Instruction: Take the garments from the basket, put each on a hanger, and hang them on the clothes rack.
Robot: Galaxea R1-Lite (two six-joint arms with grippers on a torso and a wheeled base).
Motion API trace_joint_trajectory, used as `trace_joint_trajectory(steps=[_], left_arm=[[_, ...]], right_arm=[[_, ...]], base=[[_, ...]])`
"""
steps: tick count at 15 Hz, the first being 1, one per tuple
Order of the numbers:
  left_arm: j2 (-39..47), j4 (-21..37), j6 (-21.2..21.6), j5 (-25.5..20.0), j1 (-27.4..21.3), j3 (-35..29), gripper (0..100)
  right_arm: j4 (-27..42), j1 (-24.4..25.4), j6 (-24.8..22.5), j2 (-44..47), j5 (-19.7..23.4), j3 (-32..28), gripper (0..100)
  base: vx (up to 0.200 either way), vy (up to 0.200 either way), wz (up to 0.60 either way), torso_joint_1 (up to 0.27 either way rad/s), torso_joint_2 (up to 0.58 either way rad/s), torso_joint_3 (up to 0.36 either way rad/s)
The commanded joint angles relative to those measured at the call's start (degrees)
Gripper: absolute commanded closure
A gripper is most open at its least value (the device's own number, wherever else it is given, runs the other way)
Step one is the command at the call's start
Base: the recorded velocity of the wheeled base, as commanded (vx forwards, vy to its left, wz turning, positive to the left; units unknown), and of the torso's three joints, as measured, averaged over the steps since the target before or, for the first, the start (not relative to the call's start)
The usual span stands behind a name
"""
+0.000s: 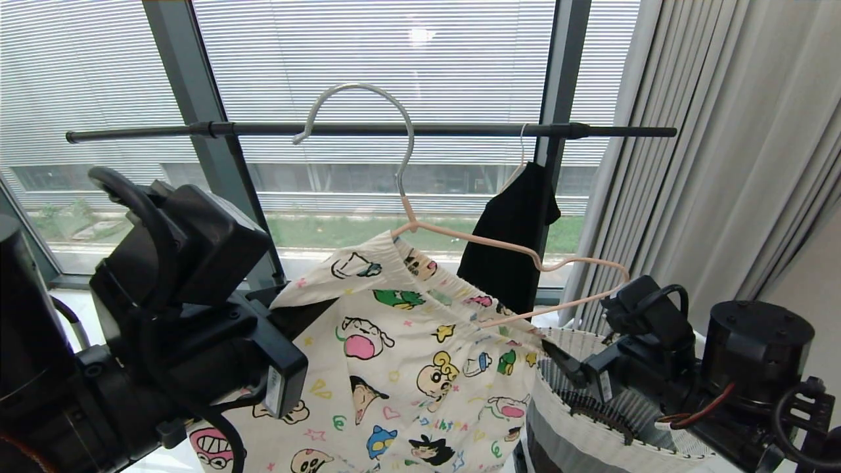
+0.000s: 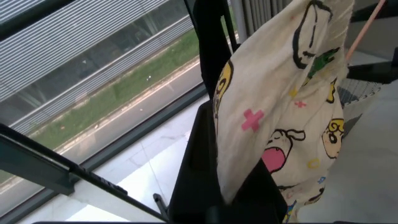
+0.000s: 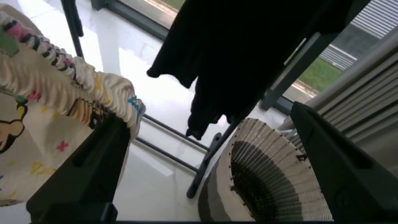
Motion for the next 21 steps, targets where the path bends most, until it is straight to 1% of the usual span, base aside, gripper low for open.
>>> trace_joint_trajectory(steps=[1, 4, 8, 12, 13, 15, 17, 19, 21], left_arm=[[-0.95, -0.02, 0.01, 0.04, 0.25, 1.11, 100], [-2.53, -0.02, 0.89, -0.05, 0.25, 3.22, 100], [-2.70, -0.02, 0.89, -0.22, 0.25, 4.36, 100], [-2.70, -0.02, 1.33, -0.31, 1.49, 5.94, 100], [-2.35, -0.02, 2.03, -0.40, 1.49, 7.17, 100], [-1.39, -0.02, 2.38, -0.40, 1.49, 8.76, 100], [-0.51, -0.02, 2.38, -0.40, 1.57, 9.11, 100], [0.28, -0.02, 2.38, -0.40, 2.36, 9.02, 100], [1.43, -2.04, 2.30, -0.40, 3.95, 9.99, 100]], right_arm=[[-0.04, -4.55, -1.70, -1.70, 2.63, -0.50, 0], [0.04, -7.18, -1.97, -1.70, 4.39, -3.13, 0], [0.04, -7.53, -1.70, -1.79, 4.65, -4.19, 0], [0.40, -8.15, -1.70, -2.67, 4.74, -4.63, 0], [1.80, -8.24, -1.70, -3.64, 4.91, -5.59, 0], [4.97, -9.03, -1.70, -5.13, 6.85, -7.70, 0], [9.45, -9.47, -1.70, -6.71, 8.52, -10.96, 0], [12.26, -9.56, -1.70, -7.68, 9.48, -13.59, 0], [17.71, -9.38, -1.97, -11.11, 11.42, -15.79, 0]], base=[[0.000, 0.000, 0.00, 0.000, 0.00, 0.000], [0.000, 0.000, 0.00, 0.000, 0.00, 0.000], [0.000, 0.000, 0.00, 0.000, 0.00, 0.000], [0.000, 0.000, 0.00, 0.000, 0.00, 0.000], [0.000, 0.000, 0.00, 0.000, 0.00, 0.000], [0.000, 0.000, 0.00, 0.000, 0.00, 0.000], [0.000, 0.000, 0.00, 0.000, 0.00, 0.000], [0.000, 0.000, 0.00, 0.000, 0.00, 0.000], [0.000, 0.000, 0.00, 0.000, 0.00, 0.000]])
